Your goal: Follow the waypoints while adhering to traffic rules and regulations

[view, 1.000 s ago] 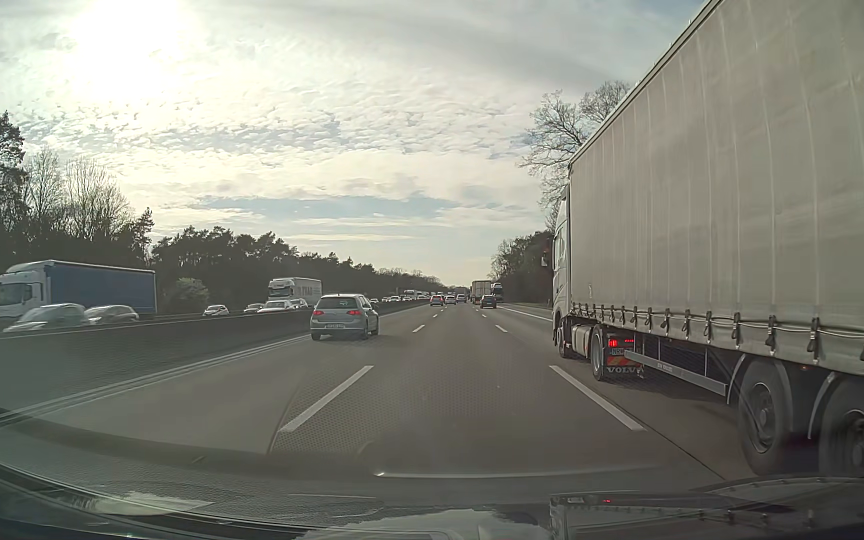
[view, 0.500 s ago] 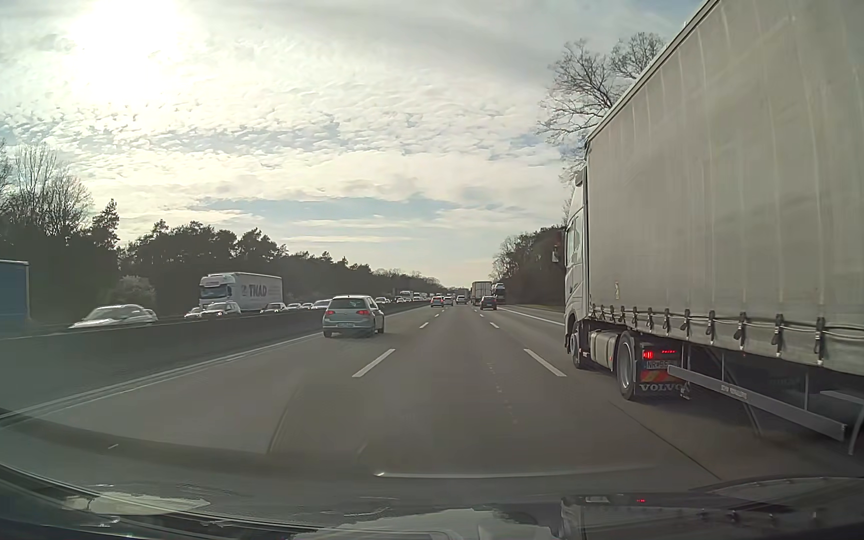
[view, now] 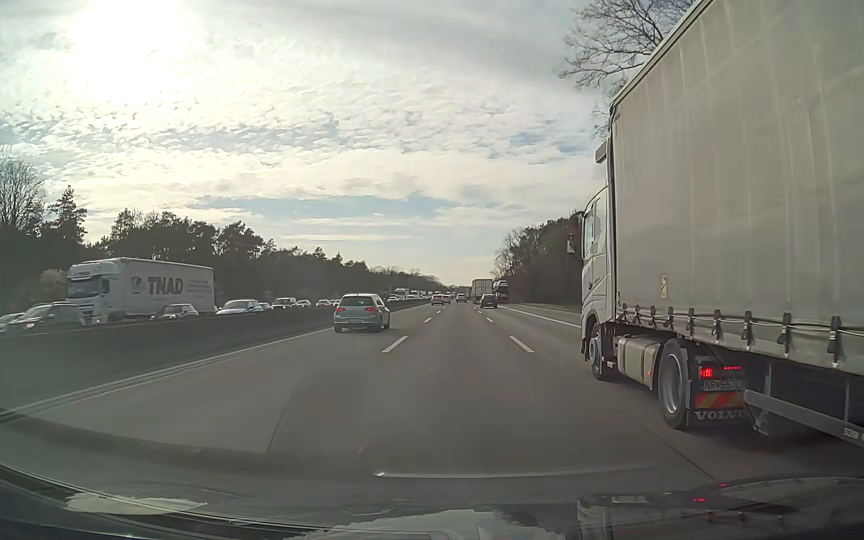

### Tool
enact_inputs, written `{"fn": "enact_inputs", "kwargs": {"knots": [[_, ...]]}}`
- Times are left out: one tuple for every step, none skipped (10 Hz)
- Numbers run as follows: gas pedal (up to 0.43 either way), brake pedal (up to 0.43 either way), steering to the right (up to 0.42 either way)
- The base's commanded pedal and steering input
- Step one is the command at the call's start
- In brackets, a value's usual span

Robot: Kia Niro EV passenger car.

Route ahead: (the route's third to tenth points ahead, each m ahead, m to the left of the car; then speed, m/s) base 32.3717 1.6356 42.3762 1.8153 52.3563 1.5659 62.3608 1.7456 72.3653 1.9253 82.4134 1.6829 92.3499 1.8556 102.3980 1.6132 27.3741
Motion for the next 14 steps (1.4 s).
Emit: {"fn": "enact_inputs", "kwargs": {"knots": [[0.22, 0.0, -0.002], [0.22, 0.0, -0.002], [0.22, 0.0, -0.002], [0.22, 0.0, -0.002], [0.22, 0.0, -0.002], [0.22, 0.0, -0.002], [0.22, 0.0, -0.002], [0.22, 0.0, -0.002], [0.22, 0.0, -0.003], [0.22, 0.0, -0.003], [0.22, 0.0, -0.002], [0.22, 0.0, -0.002], [0.22, 0.0, -0.002], [0.22, 0.0, -0.002]]}}
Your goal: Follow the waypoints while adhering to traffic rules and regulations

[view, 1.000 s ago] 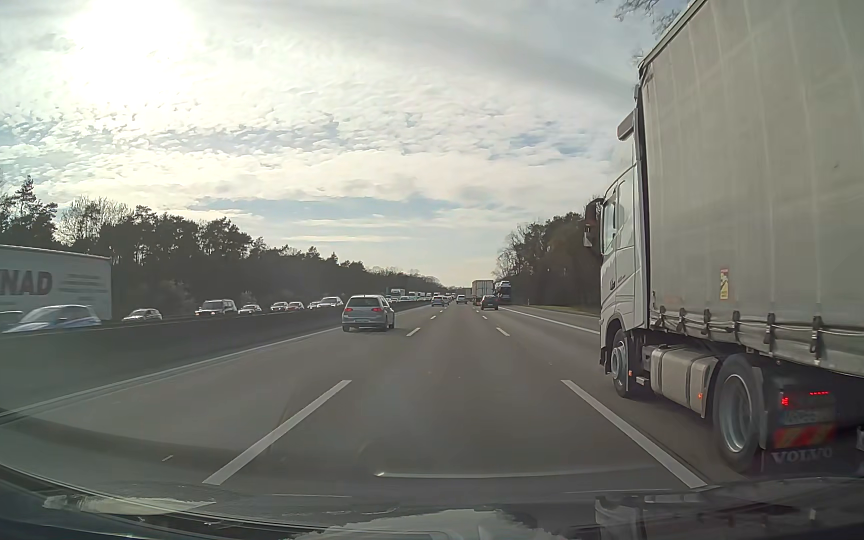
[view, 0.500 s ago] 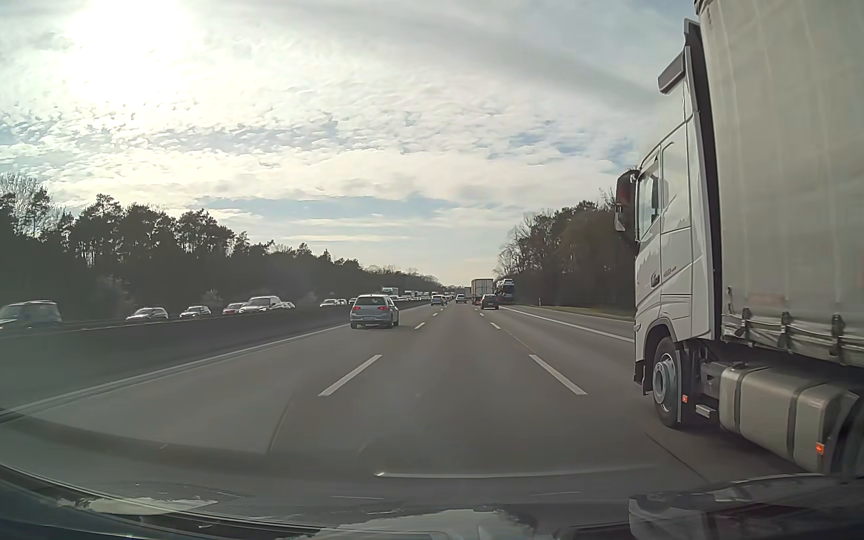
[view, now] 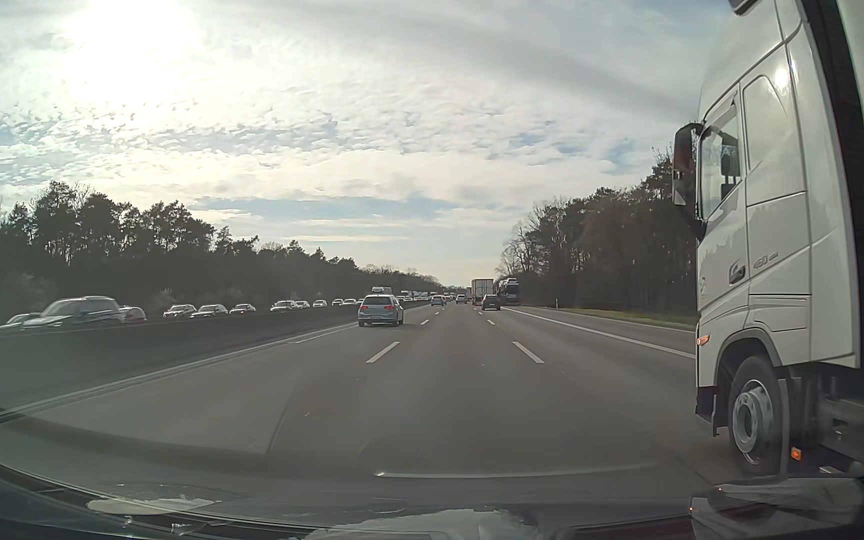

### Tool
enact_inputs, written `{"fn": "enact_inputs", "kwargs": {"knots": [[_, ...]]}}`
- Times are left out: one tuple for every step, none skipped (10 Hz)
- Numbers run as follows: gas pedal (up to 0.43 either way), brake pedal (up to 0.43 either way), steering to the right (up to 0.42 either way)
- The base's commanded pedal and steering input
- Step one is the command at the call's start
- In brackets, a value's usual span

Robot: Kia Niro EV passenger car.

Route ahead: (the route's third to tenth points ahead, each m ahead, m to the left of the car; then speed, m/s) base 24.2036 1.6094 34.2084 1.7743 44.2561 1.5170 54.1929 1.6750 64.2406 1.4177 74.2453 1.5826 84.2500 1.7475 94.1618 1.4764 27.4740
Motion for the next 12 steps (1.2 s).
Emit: {"fn": "enact_inputs", "kwargs": {"knots": [[0.22, 0.0, -0.002], [0.22, 0.0, -0.003], [0.22, 0.0, -0.003], [0.22, 0.0, -0.002], [0.22, 0.0, -0.003], [0.22, 0.0, -0.002], [0.22, 0.0, -0.002], [0.22, 0.0, -0.002], [0.22, 0.0, -0.002], [0.22, 0.0, -0.002], [0.228, 0.0, -0.002], [0.228, 0.0, -0.002]]}}
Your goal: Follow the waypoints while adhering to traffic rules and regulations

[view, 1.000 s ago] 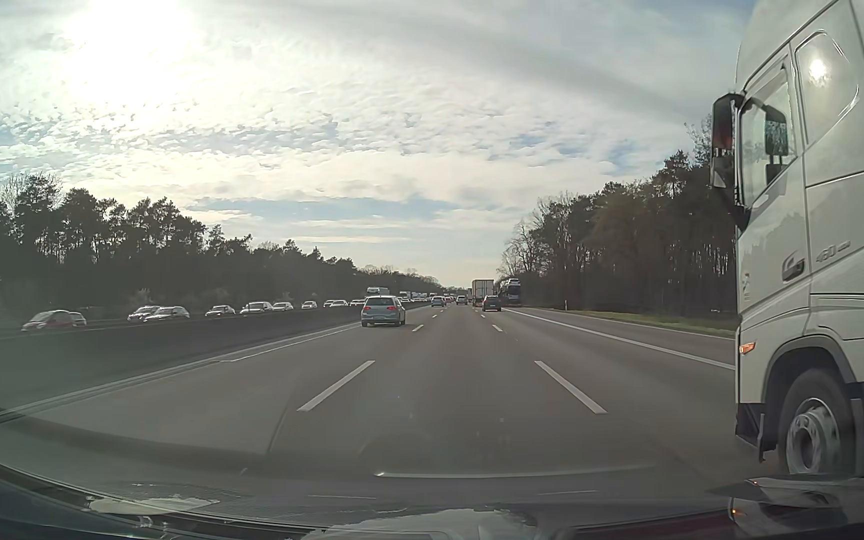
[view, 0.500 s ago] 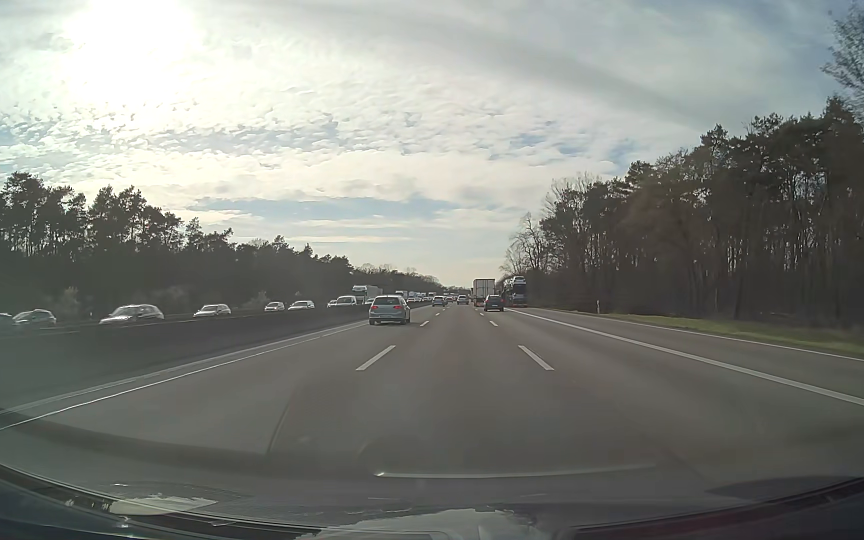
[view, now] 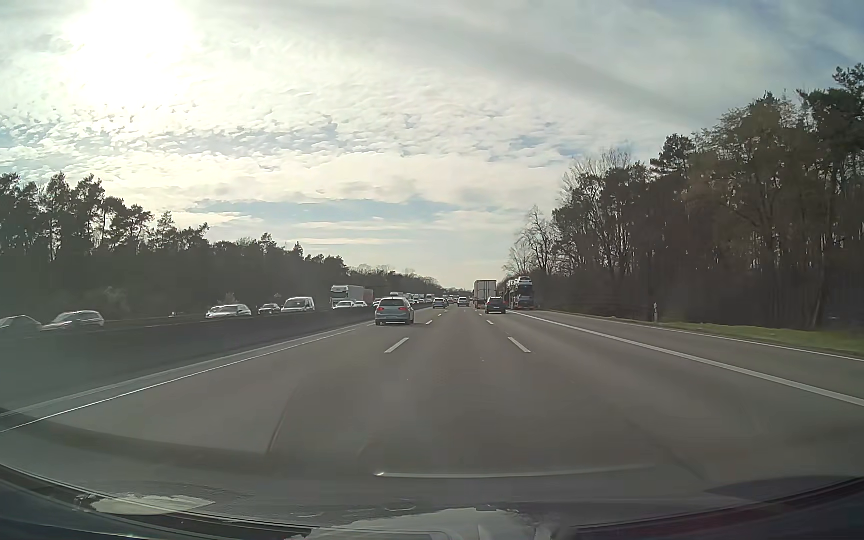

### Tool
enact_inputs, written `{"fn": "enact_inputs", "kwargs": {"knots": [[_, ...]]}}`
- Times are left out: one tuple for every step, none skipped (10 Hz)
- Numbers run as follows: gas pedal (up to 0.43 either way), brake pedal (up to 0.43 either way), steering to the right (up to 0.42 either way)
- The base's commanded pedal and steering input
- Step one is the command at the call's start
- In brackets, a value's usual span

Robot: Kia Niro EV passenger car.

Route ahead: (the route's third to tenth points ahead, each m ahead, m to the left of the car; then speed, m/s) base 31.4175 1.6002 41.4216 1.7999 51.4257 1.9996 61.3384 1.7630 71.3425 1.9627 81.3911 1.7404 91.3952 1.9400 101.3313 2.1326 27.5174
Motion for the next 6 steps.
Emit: {"fn": "enact_inputs", "kwargs": {"knots": [[0.228, 0.0, -0.002], [0.228, 0.0, -0.002], [0.228, 0.0, -0.002], [0.228, 0.0, -0.002], [0.228, 0.0, -0.002], [0.228, 0.0, -0.002]]}}
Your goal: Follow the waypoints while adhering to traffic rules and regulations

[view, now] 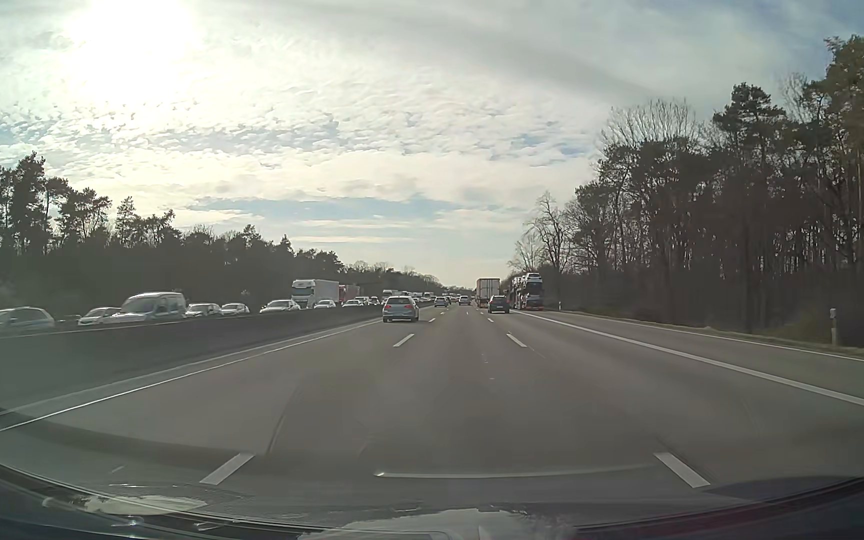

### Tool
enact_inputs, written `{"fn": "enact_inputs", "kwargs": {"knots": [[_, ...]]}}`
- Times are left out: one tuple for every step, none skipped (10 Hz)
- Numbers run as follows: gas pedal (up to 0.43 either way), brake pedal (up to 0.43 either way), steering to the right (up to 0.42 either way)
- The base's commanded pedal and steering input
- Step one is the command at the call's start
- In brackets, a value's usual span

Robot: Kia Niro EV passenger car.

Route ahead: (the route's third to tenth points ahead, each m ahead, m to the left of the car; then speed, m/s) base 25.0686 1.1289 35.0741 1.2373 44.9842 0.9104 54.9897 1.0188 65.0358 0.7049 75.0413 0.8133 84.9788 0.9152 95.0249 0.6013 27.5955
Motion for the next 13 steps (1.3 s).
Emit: {"fn": "enact_inputs", "kwargs": {"knots": [[0.228, 0.0, -0.002], [0.228, 0.0, -0.001], [0.228, 0.0, -0.001], [0.228, 0.0, -0.001], [0.228, 0.0, -0.001], [0.228, 0.0, -0.002], [0.228, 0.0, -0.002], [0.228, 0.0, -0.001], [0.228, 0.0, -0.002], [0.228, 0.0, -0.001], [0.228, 0.0, -0.001], [0.228, 0.0, -0.001], [0.228, 0.0, -0.001]]}}
